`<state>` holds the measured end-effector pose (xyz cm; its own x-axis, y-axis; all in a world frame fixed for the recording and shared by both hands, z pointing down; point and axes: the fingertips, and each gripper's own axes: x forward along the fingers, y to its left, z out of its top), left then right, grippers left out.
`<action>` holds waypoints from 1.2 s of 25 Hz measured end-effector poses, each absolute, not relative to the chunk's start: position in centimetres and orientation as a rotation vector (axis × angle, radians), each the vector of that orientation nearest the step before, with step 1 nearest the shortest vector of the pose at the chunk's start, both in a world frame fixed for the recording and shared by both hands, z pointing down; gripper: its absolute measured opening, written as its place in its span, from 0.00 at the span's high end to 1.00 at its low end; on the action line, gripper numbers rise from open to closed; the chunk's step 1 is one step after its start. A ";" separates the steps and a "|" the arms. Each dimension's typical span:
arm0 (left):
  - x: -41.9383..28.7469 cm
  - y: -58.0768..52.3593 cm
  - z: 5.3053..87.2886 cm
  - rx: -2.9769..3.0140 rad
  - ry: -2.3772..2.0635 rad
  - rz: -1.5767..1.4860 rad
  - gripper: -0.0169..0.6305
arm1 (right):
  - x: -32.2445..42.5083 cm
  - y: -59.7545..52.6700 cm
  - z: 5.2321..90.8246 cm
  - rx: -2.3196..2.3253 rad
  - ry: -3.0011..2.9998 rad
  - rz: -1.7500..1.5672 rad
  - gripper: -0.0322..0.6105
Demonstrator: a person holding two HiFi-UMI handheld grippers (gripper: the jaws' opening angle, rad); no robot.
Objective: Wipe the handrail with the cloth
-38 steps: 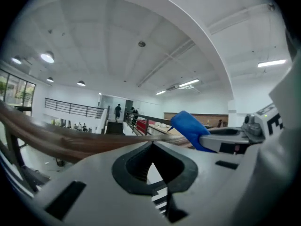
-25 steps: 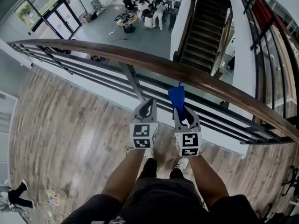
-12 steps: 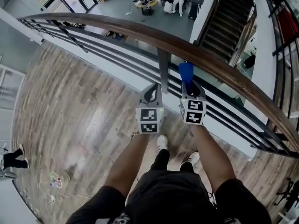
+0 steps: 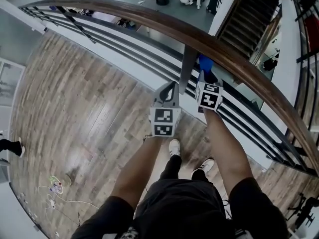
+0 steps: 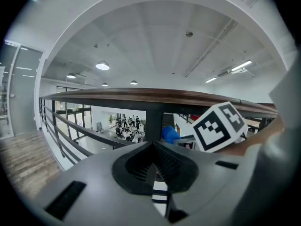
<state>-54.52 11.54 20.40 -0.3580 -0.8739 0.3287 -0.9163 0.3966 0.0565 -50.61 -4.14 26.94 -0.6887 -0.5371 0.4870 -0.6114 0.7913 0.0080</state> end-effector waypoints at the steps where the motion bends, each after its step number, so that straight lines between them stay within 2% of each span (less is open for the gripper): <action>1: -54.7 11.7 20.6 1.559 -2.349 0.200 0.97 | -51.1 -4.6 27.1 0.863 -2.504 0.203 0.80; 15: -54.9 12.9 22.7 1.514 -2.306 0.200 0.97 | -52.6 -5.5 29.3 0.893 -2.406 0.204 0.80; 30: -48.7 9.6 23.4 1.624 -2.162 0.166 0.97 | -46.2 -6.9 29.2 0.981 -2.382 0.233 0.80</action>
<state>-48.67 9.65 23.39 -0.2225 -0.8872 0.4042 -0.9385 0.3072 0.1576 -46.22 -6.94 29.22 -0.5838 -0.5989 0.5482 -0.6936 0.7189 0.0466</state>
